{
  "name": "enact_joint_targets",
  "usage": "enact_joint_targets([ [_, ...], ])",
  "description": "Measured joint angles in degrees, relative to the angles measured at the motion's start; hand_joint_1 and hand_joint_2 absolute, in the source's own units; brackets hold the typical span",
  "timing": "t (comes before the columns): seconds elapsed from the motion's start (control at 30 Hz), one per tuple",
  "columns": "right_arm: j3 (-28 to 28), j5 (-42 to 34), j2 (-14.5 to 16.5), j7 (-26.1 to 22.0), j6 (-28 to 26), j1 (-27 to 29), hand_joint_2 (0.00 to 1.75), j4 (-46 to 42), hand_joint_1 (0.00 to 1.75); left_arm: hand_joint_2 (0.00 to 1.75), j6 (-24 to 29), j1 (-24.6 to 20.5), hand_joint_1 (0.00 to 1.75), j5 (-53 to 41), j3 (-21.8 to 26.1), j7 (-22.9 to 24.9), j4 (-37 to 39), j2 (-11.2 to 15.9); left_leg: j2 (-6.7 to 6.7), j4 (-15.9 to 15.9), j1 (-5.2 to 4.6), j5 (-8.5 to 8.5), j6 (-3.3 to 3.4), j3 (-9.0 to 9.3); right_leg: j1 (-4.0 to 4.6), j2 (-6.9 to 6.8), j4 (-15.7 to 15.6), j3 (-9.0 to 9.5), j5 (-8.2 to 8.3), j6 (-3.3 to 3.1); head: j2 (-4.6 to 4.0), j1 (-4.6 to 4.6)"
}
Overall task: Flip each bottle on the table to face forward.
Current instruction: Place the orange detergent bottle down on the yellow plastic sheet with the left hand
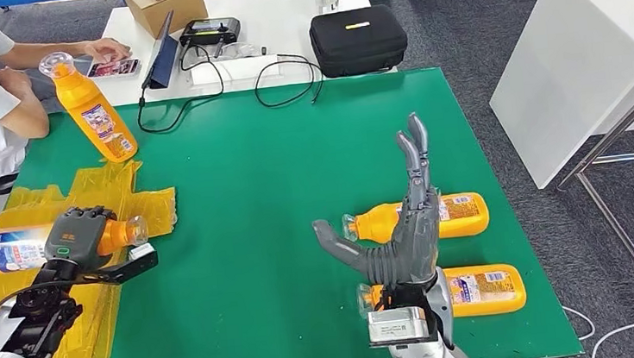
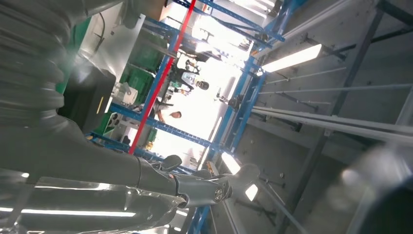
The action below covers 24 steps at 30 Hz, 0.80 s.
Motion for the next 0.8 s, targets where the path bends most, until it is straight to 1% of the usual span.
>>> enact_joint_targets([
  [0.13, 0.21, -0.01, 0.01, 0.14, 0.18, -0.54, 1.75, 1.32, 0.0, 1.75, 0.33, 0.77, 1.75, 0.43, 0.68, -0.57, 1.35, -0.52, -0.04, 0.0, 0.0, 0.01, 0.01, 0.0, -0.01, -0.04, 0.0, 0.02, 0.01, 0.01, -0.01, 0.0],
  [0.5, 0.64, 0.01, 0.1, 0.5, 0.92, -1.47, 1.75, 3.59, 0.0, 1.75, 2.0, 1.2, 1.75, 0.57, 1.85, -1.1, 2.8, -1.86, -0.07, 0.0, 0.0, 0.01, 0.0, 0.03, 0.0, -0.07, 0.0, 0.04, 0.01, 0.01, -0.01, -0.02],
  [0.53, 0.7, 0.01, 0.16, 0.51, 0.97, -1.53, 1.75, 3.76, 0.0, 1.75, 2.21, 1.27, 1.7, 0.56, 1.9, -1.14, 2.84, -2.04, -0.08, 0.0, 0.0, 0.01, 0.0, 0.03, 0.0, -0.09, 0.0, 0.05, 0.01, 0.01, -0.01, -0.02],
  [0.57, 0.75, 0.01, 0.22, 0.51, 0.99, -1.59, 1.75, 3.92, 0.0, 1.75, 2.4, 1.33, 1.38, 0.55, 1.94, -1.15, 2.89, -2.2, -0.09, 0.0, 0.0, 0.01, 0.0, 0.03, 0.0, -0.1, 0.0, 0.06, 0.01, 0.01, -0.01, -0.02],
  [0.63, 0.83, 0.01, 0.3, 0.51, 0.99, -1.75, 1.75, 4.21, 0.0, 1.75, 2.64, 1.4, 0.51, 0.51, 2.06, -1.15, 3.01, -2.51, -0.1, 0.0, 0.0, 0.01, 0.01, 0.04, 0.0, -0.12, 0.0, 0.08, 0.01, 0.01, -0.01, -0.02],
  [0.67, 0.85, 0.01, 0.31, 0.51, 0.99, -1.84, 1.75, 4.36, 0.0, 1.75, 2.72, 1.45, 0.11, 0.46, 2.09, -1.17, 3.08, -2.67, -0.11, 0.0, 0.0, 0.01, 0.01, 0.05, 0.0, -0.12, 0.0, 0.09, 0.01, 0.01, -0.01, -0.01],
  [0.7, 0.88, 0.01, 0.32, 0.51, 0.98, -1.93, 1.75, 4.51, 0.0, 1.75, 2.75, 1.51, 0.0, 0.39, 2.11, -1.24, 3.16, -2.85, -0.11, 0.0, 0.0, 0.01, 0.01, 0.05, -0.01, -0.13, 0.0, 0.1, 0.01, 0.01, -0.01, -0.02],
  [0.8, 0.92, -0.05, 0.43, 0.51, 0.94, -2.2, 1.75, 4.95, 0.0, 1.75, 2.23, 1.62, 0.0, -0.25, 2.12, -1.89, 3.36, -3.25, -0.16, 0.0, -0.01, 0.03, 0.02, 0.06, -0.01, -0.17, 0.0, 0.13, 0.01, 0.01, 0.0, -0.01],
])
